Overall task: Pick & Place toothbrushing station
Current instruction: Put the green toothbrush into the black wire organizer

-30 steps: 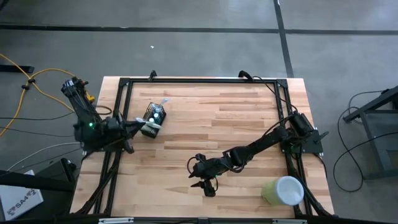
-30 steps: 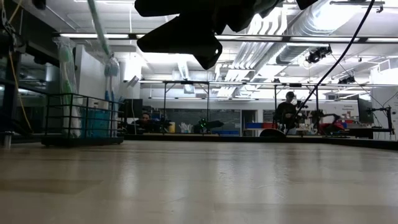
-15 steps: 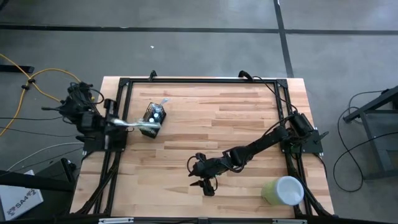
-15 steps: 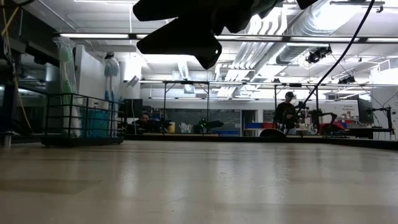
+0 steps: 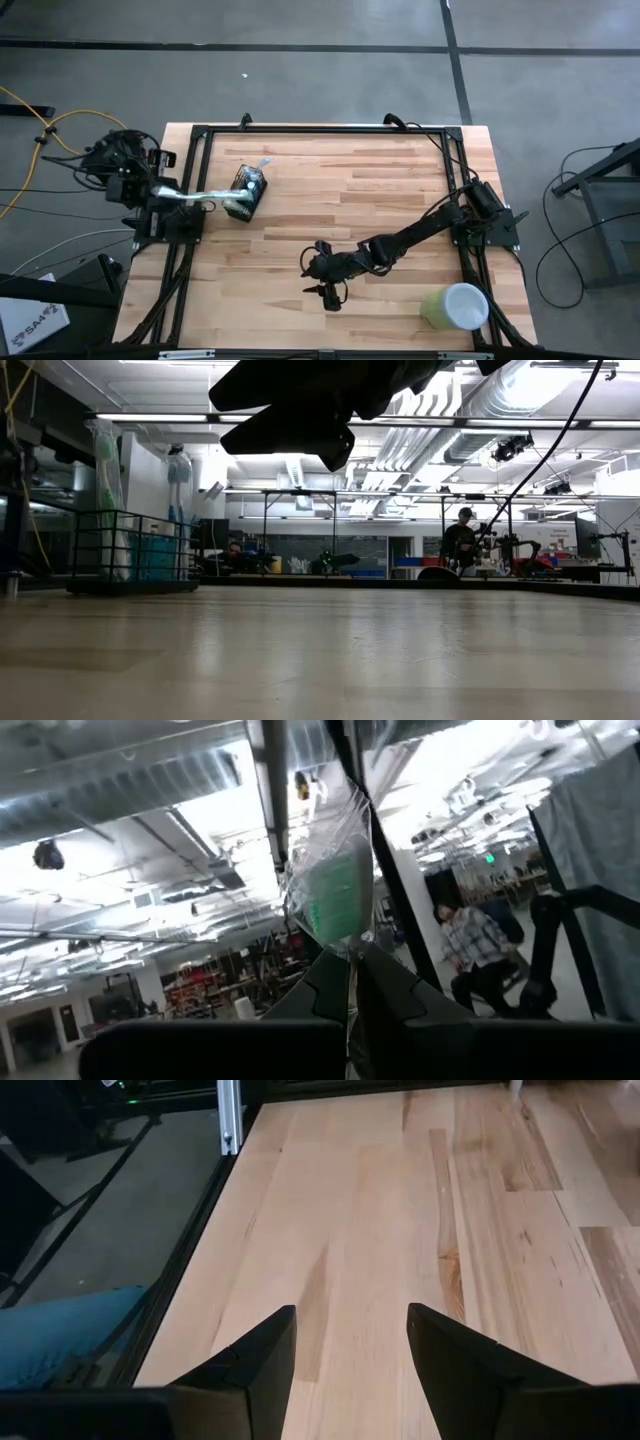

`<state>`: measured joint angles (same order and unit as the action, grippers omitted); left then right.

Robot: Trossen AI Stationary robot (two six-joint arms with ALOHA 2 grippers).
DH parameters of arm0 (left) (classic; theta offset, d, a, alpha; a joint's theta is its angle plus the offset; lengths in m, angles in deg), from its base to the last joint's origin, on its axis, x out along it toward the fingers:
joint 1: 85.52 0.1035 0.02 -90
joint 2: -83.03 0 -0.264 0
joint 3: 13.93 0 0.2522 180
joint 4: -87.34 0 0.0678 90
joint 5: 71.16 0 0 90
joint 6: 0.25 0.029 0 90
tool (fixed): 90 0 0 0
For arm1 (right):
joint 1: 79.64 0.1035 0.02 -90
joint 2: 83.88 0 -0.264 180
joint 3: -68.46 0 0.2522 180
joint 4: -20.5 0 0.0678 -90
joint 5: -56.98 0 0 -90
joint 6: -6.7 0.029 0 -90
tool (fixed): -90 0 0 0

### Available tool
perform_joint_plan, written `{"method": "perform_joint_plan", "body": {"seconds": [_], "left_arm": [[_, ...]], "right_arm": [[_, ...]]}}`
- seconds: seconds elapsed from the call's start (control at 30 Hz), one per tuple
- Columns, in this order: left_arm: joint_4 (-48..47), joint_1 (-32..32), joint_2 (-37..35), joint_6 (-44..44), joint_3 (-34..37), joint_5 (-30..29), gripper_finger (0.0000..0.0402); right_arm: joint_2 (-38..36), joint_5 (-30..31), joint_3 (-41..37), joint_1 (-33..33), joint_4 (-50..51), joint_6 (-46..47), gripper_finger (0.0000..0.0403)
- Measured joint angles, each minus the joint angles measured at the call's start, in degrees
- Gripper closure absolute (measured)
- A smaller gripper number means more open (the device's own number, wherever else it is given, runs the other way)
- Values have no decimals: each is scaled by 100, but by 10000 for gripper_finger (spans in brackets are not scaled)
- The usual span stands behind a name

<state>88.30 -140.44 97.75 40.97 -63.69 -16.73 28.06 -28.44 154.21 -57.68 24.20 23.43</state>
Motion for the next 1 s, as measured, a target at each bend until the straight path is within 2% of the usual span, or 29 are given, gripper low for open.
{"method": "perform_joint_plan", "body": {"seconds": [0.2, 0.33, 0.53, 0.63, 0.8, 0.87, 1.0], "left_arm": [[-404, 32, 1274, 227, -1107, 136, 400], [-947, 295, 2218, -49, -1893, 249, 400], [-1690, 1061, 3260, -1025, -2822, 1625, 400], [-1989, 1579, 3652, -1565, -3206, 2122, 400], [-2386, 2540, 3958, -1933, -3622, 2842, 400], [-2391, 2954, 3914, -2013, -3639, 2793, 400], [-2821, 3723, 3562, -2377, -3642, 1917, 400]], "right_arm": [[0, 2, 0, -31, -1, 12, 219], [0, 2, 0, -35, 0, 17, 219], [0, -3, 0, -35, 0, 17, 219], [0, -18, 0, -29, 0, 19, 219], [0, -63, 0, 81, 49, 306, 219], [0, -157, 0, 144, 99, 406, 219], [0, -180, 2, 297, 218, 470, 219]]}}
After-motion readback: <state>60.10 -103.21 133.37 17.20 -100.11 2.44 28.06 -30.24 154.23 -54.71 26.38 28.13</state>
